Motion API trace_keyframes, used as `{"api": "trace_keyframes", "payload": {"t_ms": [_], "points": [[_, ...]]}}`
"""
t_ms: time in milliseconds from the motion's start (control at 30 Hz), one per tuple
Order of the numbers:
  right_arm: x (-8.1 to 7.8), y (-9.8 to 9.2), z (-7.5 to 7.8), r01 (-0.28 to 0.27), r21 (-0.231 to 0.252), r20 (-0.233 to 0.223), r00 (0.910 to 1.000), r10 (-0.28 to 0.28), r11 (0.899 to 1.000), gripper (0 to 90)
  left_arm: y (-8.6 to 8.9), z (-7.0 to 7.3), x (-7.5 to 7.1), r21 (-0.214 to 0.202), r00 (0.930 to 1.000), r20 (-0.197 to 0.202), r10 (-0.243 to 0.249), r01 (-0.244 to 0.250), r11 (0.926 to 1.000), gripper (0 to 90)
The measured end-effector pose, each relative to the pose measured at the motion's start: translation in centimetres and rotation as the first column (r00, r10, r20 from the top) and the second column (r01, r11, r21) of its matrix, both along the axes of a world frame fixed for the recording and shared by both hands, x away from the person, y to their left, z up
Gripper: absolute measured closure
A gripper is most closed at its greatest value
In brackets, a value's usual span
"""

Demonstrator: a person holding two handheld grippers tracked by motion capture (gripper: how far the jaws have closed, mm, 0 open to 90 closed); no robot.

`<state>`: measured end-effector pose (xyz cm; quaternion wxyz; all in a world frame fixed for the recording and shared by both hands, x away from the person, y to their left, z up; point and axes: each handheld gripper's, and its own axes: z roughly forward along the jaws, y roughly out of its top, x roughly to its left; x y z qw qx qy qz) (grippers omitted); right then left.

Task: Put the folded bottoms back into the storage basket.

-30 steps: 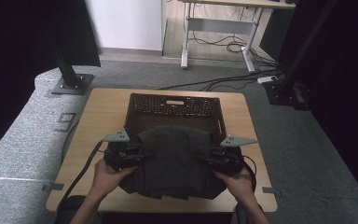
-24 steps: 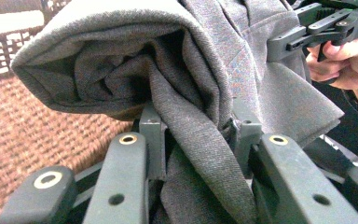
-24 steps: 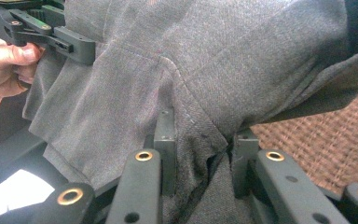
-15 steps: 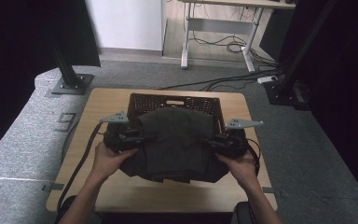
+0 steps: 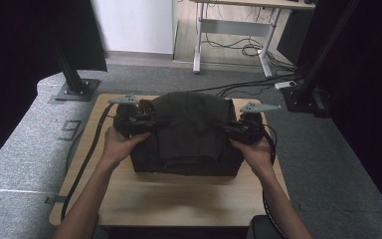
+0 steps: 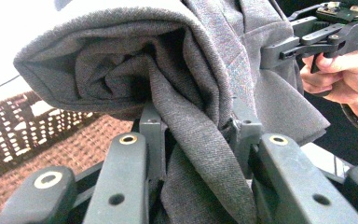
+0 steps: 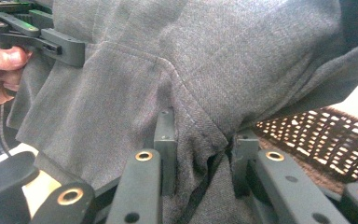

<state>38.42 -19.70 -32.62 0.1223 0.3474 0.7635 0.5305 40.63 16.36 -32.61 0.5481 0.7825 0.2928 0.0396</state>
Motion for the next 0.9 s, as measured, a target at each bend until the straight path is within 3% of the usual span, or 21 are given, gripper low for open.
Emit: {"api": "trace_keyframes", "payload": {"t_ms": [367, 667, 900], "points": [[3.8, 0.5, -0.4, 0.038, -0.02, 0.022, 0.999, -0.038, 0.999, 70.3, 0.0, -0.7, 4.1, -0.004, 0.9998, 0.014, 0.013, -0.013, 0.9999, 65.7], [6.9, 1.2, -2.3, 0.074, -0.046, 0.012, 0.9972, -0.074, 0.996, 70.3, 0.0, -3.2, 7.3, -0.006, 0.9995, 0.0, 0.032, -0.032, 0.9995, 65.7], [8.6, 1.6, -4.3, 0.093, -0.063, -0.016, 0.9954, -0.094, 0.994, 70.3, -0.3, -5.1, 8.9, 0.035, 0.9985, -0.02, 0.052, -0.051, 0.9981, 65.7]]}}
